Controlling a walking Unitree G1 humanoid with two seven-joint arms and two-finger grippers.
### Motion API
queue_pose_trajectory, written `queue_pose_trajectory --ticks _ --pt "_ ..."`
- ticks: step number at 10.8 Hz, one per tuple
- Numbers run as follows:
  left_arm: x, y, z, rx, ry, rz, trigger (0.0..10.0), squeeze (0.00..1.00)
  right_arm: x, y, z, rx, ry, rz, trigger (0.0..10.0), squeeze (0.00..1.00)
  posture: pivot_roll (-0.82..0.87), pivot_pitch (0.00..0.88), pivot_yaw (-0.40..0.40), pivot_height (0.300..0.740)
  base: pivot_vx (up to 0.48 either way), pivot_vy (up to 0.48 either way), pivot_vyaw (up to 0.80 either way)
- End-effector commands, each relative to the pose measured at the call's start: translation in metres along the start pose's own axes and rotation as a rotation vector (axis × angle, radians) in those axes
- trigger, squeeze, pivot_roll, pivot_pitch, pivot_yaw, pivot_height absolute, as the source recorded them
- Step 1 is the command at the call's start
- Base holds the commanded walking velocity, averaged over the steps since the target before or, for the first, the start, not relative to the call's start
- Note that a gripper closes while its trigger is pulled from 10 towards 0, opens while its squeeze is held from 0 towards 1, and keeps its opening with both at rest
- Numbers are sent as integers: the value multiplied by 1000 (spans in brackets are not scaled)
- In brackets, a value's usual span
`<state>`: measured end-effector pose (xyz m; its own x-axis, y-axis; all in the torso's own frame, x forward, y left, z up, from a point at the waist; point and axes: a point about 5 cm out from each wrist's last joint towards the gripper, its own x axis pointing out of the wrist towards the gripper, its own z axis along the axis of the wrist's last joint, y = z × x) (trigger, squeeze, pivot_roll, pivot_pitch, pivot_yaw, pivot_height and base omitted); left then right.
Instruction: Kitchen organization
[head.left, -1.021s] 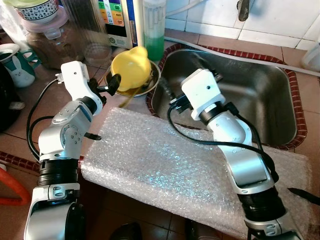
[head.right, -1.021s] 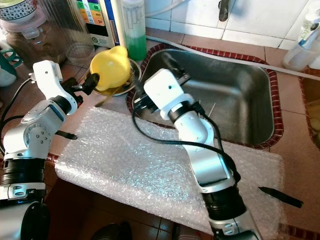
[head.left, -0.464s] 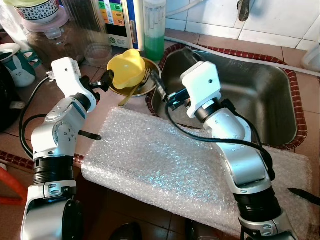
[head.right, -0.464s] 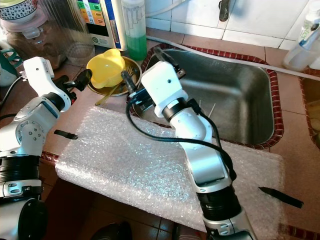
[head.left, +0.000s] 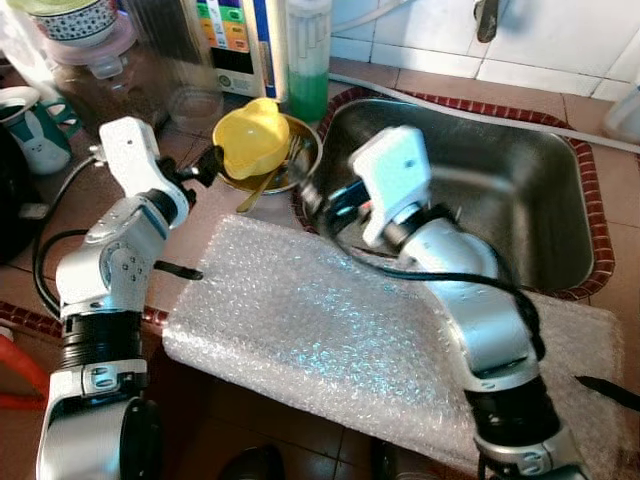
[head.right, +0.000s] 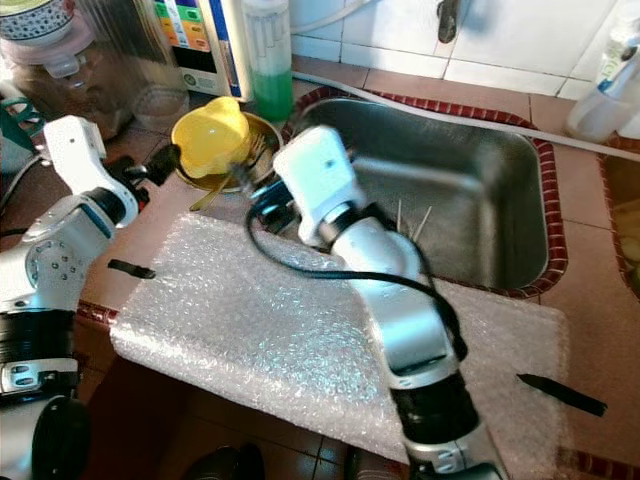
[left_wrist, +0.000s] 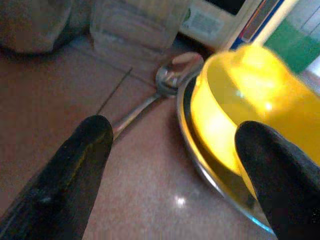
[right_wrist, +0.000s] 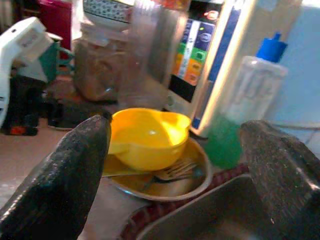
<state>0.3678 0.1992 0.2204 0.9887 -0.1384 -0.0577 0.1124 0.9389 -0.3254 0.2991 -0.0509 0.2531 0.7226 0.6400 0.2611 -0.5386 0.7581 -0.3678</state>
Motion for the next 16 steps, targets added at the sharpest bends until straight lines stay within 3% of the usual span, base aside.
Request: queue_pose_trajectory --ticks 1,4,7,9,10,13,16 --pt "-1 3 -10 8 60 3 10000 0 -2 9 4 18 -10 55 10000 286 -78 222 79 740 0 0 0" --pt "4 -8 -11 -3 67 -34 10000 0 -9 30 1 14 39 220 10000 275 -82 226 77 740 0 0 0" --pt "6 -10 -7 -6 62 -30 10000 0 -10 34 -1 0 48 246 10000 176 -85 225 82 740 0 0 0" --pt "5 -3 7 -19 -14 21 10000 0 -11 34 0 -3 55 252 10000 173 -82 224 81 740 0 0 0" --pt "4 0 13 -31 -52 25 10000 1000 -11 34 -1 -5 55 253 10000 208 -81 223 79 740 0 0 0" --pt "5 -3 9 -43 -43 15 10000 1000 -11 34 -1 -13 55 257 10000 196 -81 223 76 740 0 0 0" --pt "13 -21 15 -85 -59 -29 10000 1000 -11 36 -1 -20 57 262 10000 196 -82 223 77 740 0 0 0"
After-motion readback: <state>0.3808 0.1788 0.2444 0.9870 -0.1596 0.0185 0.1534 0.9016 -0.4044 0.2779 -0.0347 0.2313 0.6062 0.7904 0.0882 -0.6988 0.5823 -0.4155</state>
